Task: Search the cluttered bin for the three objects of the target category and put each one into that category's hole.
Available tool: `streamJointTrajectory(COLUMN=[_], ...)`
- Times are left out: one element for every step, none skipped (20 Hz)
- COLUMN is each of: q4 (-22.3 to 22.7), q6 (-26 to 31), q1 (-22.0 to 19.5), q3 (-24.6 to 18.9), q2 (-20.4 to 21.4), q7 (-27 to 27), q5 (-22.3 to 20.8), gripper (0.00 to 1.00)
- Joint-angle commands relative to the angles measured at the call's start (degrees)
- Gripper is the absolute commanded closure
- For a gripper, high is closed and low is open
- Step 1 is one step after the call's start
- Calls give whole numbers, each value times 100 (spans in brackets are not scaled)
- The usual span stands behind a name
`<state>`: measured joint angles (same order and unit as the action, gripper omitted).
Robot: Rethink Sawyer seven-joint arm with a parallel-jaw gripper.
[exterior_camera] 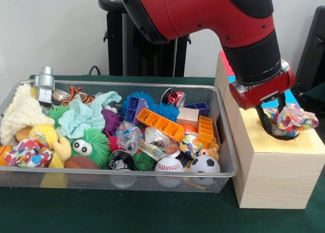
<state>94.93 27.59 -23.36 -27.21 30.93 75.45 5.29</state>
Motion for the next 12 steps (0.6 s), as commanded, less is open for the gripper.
streamJointTrajectory(q4=[21, 33, 45, 56, 83, 103, 125, 141, 156, 181, 219, 257], q6=[854, 887, 921, 954, 970, 966, 958, 934, 911, 893, 863, 833], q1=[42, 42, 43, 43, 43, 40, 33, 25, 18, 7, -11, -29], q3=[460, 449, 437, 425, 422, 417, 409, 398, 388, 374, 347, 320], q2=[73, 127, 180, 233, 289, 328, 380, 442, 504, 538, 575, 612], q7=[1158, 1166, 1174, 1182, 1197, 1198, 1191, 1157, 1122, 1120, 1117, 1114], q5=[158, 181, 204, 227, 246, 253, 253, 226, 199, 202, 213, 224], gripper=[0, 0, 0, 0, 0, 0, 0, 0, 0, 0, 0, 0])
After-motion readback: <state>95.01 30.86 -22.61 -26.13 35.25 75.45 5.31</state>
